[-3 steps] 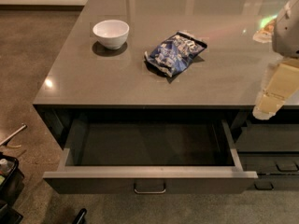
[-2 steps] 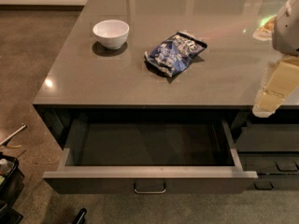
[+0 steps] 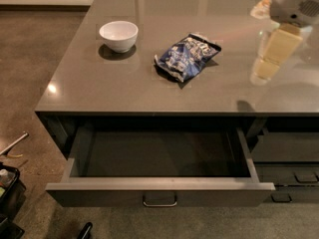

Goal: Place blue chip bag into top drawer

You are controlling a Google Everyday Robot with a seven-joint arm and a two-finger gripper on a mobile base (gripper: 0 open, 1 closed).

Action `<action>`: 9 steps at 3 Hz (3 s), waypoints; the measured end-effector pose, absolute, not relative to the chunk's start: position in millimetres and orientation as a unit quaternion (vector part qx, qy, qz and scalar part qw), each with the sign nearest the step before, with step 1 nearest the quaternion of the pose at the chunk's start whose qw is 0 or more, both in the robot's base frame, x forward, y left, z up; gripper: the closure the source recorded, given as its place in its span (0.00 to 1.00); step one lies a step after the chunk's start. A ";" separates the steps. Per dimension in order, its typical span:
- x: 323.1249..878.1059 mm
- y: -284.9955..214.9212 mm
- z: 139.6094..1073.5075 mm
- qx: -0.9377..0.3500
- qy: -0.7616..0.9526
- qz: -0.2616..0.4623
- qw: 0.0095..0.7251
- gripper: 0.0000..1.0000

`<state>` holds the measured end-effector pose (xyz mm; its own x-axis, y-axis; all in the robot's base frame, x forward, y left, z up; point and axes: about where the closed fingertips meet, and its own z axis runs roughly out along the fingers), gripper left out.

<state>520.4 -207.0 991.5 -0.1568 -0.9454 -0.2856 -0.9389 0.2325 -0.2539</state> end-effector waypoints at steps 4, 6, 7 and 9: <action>612.0 -217.5 950.2 -0.536 0.804 0.062 0.250 0.00; 663.9 -179.1 911.5 -0.535 0.798 0.121 0.249 0.00; 676.6 -158.7 897.4 -0.543 0.792 0.142 0.241 0.00; 691.3 -134.1 875.3 -0.553 0.785 0.163 0.225 0.00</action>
Offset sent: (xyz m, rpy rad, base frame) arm 0.0364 0.0038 -0.0081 0.0521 0.0012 -0.0187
